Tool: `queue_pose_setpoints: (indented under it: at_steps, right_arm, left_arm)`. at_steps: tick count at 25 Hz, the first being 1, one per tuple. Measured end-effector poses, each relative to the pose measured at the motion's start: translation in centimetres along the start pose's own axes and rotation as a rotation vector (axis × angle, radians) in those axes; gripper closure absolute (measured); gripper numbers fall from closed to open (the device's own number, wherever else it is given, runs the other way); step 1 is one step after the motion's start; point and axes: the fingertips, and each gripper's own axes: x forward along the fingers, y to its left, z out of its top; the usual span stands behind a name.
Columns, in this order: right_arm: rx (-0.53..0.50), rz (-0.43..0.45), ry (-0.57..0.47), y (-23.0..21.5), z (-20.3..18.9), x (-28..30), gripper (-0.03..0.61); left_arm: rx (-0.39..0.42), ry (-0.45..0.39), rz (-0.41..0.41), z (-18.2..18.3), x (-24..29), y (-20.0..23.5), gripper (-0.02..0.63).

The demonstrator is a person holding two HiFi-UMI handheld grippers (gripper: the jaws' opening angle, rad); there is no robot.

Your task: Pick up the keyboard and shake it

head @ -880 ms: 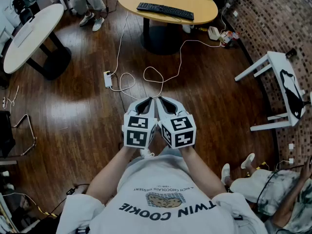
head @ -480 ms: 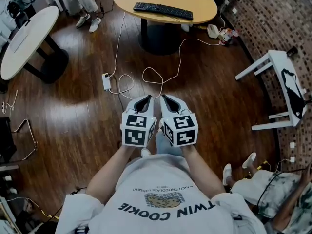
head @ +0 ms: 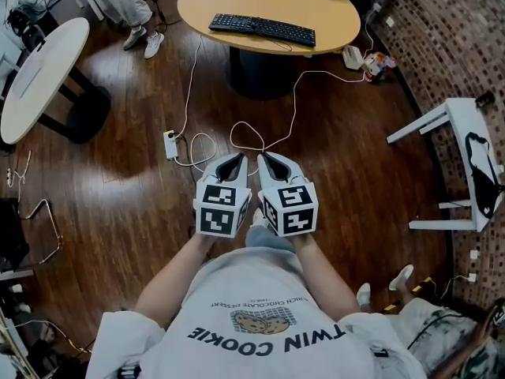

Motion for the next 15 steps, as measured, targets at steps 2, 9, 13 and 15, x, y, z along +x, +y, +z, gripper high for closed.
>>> queue_pose_setpoints:
  at_steps: [2, 9, 13, 15]
  right_arm:
    - [-0.002, 0.011, 0.004, -2.2, 1.0, 1.3, 0.577]
    - [-0.037, 0.054, -0.002, -8.0, 4.3, 5.2, 0.577]
    - [-0.043, 0.063, -0.003, -10.1, 5.6, 6.9, 0.577]
    - [-0.038, 0.059, -0.002, -11.1, 5.8, 7.6, 0.577]
  left_arm:
    - [-0.002, 0.003, 0.013, 1.5, 2.4, 0.2, 0.609]
    - [0.011, -0.001, 0.048, 5.9, 9.1, 0.8, 0.609]
    - [0.022, -0.002, 0.055, 7.9, 11.7, 1.5, 0.609]
    - [0.027, 0.001, 0.055, 8.4, 12.9, 1.7, 0.609]
